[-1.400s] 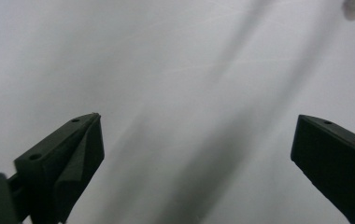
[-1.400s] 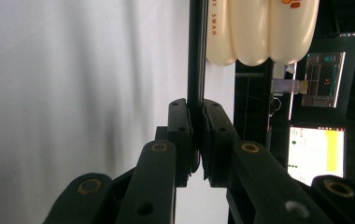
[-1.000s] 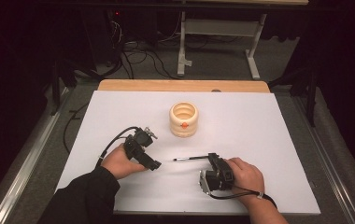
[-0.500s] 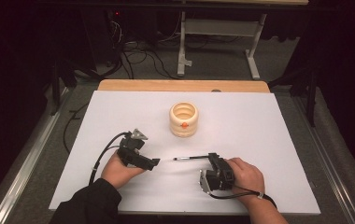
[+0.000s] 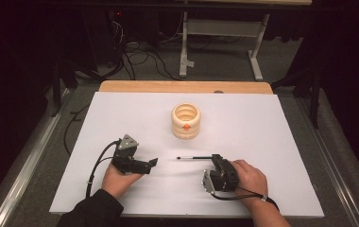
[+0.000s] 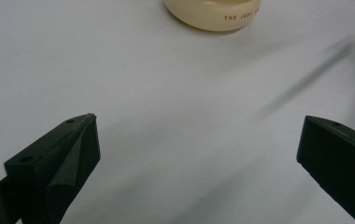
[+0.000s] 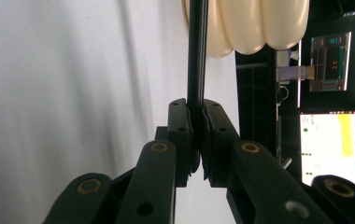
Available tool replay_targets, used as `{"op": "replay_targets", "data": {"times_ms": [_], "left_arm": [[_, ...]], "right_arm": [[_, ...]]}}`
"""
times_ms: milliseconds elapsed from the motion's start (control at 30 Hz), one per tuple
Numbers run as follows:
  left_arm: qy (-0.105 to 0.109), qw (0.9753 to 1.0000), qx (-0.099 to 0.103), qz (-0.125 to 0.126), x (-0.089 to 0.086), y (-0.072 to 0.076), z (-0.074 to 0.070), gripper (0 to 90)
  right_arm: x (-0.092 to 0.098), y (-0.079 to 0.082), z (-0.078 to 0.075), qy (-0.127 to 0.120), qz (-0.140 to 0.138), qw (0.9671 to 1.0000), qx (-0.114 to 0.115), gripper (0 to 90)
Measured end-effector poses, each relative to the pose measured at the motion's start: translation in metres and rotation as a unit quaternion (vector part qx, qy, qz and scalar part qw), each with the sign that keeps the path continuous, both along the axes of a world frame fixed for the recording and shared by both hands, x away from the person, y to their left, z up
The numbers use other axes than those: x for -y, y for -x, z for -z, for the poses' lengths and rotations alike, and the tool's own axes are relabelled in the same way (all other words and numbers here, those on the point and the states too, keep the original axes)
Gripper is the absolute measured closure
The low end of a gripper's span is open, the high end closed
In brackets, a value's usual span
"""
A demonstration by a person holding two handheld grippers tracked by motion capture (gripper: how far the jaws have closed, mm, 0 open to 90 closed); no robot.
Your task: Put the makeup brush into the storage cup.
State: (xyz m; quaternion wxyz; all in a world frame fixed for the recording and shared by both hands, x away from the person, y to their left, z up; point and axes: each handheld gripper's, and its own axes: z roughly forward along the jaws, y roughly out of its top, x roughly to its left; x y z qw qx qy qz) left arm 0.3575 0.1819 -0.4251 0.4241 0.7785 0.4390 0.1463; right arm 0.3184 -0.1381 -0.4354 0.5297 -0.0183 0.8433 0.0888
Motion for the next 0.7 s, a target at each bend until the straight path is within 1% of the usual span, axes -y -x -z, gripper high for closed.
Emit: {"op": "replay_targets", "data": {"times_ms": [33,67,100,133,167,300,367,467,533,600,667,700], "left_arm": [[0.007,1.0000,-0.001,0.000,-0.001,0.000,0.002,0.0],[0.016,0.9999,-0.003,-0.003,-0.002,0.001,0.004,0.0],[0.018,0.9998,-0.003,-0.003,-0.003,0.002,0.006,0.0],[0.020,0.9998,-0.004,-0.006,-0.003,0.002,0.007,0.0],[0.019,0.9998,-0.002,-0.006,-0.003,0.002,0.009,0.0],[0.023,0.9997,0.008,-0.008,-0.001,0.003,0.010,0.0],[0.022,0.9995,0.020,-0.010,0.000,0.003,0.009,0.1],[0.030,0.9990,0.029,-0.015,-0.002,0.004,0.007,0.1],[0.033,0.9986,0.035,-0.021,-0.003,0.005,0.007,0.1],[0.034,0.9984,0.037,-0.025,-0.004,0.005,0.006,0.1],[0.038,0.9983,0.037,-0.024,-0.005,0.005,0.006,0.1],[0.039,0.9983,0.038,-0.024,-0.005,0.005,0.006,0.1]], "right_arm": [[0.000,0.000,0.000,0.000,0.000,1.0000,0.000,85.6],[0.001,-0.001,0.001,-0.009,0.002,1.0000,-0.002,85.6],[0.001,-0.001,0.001,-0.009,0.002,1.0000,-0.002,85.6],[0.001,-0.002,0.000,-0.010,0.006,0.9999,-0.006,85.6],[0.002,-0.002,0.000,-0.015,0.012,0.9998,-0.009,85.6],[0.004,-0.005,-0.001,-0.032,0.025,0.9990,-0.020,85.6],[0.006,-0.006,-0.001,-0.040,0.030,0.9984,-0.026,85.6],[0.007,-0.009,0.000,-0.053,0.034,0.9974,-0.035,85.6],[0.008,-0.010,-0.001,-0.064,0.043,0.9961,-0.041,85.6],[0.010,-0.011,-0.001,-0.086,0.050,0.9937,-0.052,85.6],[0.012,-0.013,-0.002,-0.106,0.055,0.9909,-0.062,85.7],[0.013,-0.014,-0.003,-0.117,0.061,0.9887,-0.070,85.7]]}}
